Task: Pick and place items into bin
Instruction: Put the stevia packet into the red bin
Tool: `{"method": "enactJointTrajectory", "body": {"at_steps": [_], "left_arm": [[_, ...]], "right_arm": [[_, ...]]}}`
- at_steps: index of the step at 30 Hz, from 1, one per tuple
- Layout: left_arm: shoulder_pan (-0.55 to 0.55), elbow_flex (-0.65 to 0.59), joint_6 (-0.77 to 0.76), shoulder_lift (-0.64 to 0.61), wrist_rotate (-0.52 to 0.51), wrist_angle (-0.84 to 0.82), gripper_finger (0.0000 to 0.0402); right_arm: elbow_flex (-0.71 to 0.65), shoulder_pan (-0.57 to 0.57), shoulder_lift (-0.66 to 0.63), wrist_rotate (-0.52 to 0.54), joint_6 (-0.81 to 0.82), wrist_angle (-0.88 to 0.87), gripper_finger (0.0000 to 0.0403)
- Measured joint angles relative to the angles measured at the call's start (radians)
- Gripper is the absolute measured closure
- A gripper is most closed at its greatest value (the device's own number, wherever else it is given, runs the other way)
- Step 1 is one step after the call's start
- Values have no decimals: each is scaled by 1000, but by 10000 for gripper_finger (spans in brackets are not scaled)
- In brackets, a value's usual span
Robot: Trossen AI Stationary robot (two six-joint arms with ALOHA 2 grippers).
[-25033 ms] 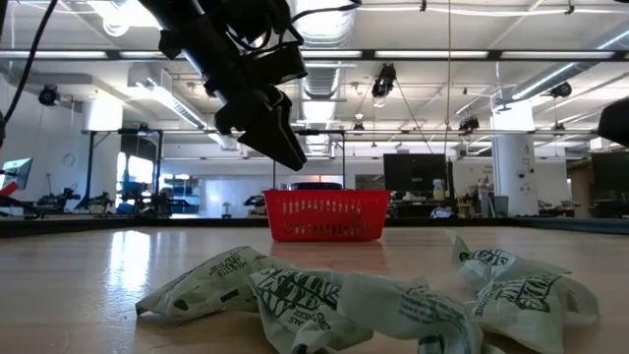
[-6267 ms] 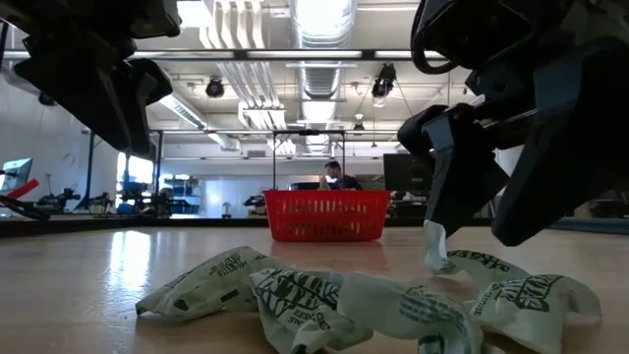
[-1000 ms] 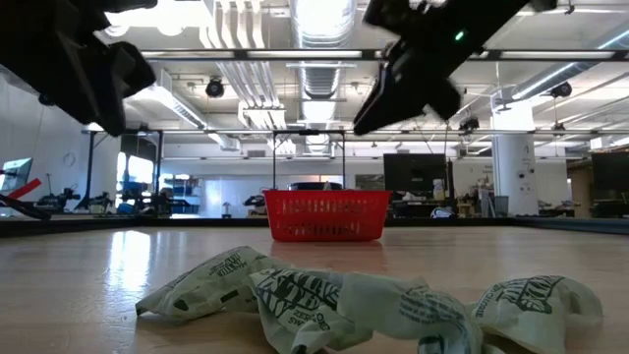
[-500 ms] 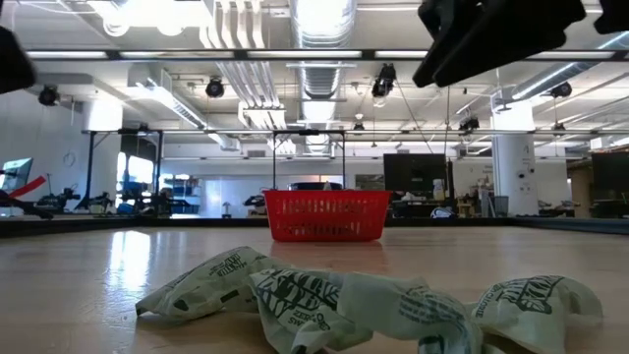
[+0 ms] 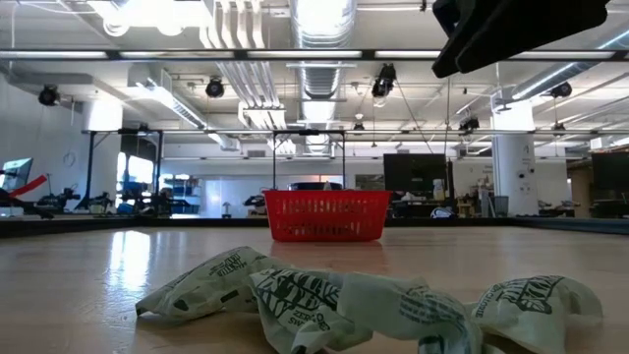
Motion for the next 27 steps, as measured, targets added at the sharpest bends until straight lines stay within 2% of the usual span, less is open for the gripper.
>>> {"method": "enactJointTrajectory", "body": {"at_steps": [4,9,27], "left_arm": [[-19,69,-91,68,80,-122,279],[-47,152,-156,128,117,-274,279],[-52,161,-172,179,104,-269,279]], "right_arm": [[0,16,0,0,30,1,292],[2,37,0,0,49,3,298],[25,50,0,3,10,4,321]]}}
